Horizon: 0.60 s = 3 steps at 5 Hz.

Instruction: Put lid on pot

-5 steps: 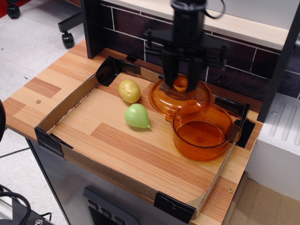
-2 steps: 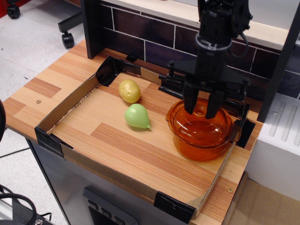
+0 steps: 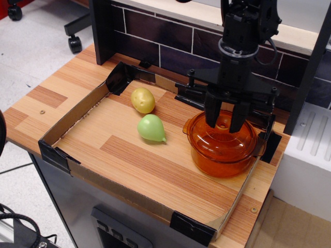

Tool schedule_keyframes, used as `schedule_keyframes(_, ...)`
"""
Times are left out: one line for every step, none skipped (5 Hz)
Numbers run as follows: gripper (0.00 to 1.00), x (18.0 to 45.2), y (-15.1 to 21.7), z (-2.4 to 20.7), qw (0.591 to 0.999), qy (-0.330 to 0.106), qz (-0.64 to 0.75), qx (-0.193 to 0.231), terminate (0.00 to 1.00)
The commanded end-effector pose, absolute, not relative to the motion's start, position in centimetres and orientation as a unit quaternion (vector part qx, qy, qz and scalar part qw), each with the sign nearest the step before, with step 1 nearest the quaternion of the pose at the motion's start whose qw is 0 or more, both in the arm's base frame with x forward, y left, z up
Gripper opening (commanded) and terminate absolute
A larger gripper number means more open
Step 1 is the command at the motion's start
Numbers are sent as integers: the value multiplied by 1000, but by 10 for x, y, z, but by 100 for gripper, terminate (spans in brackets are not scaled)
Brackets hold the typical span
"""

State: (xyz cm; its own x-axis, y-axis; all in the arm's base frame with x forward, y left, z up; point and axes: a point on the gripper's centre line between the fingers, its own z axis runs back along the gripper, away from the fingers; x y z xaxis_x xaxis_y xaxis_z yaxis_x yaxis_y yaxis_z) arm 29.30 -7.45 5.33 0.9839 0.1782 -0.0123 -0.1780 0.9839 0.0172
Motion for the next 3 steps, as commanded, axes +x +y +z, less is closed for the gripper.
schedule_keyframes(0, 296, -82, 57, 996, 13, 91, 1, 0)
schedule_keyframes(100, 298, -82, 58, 995, 14, 95, -1, 0)
schedule_keyframes(100, 300, -81, 62, 996, 23, 88, -12, 100)
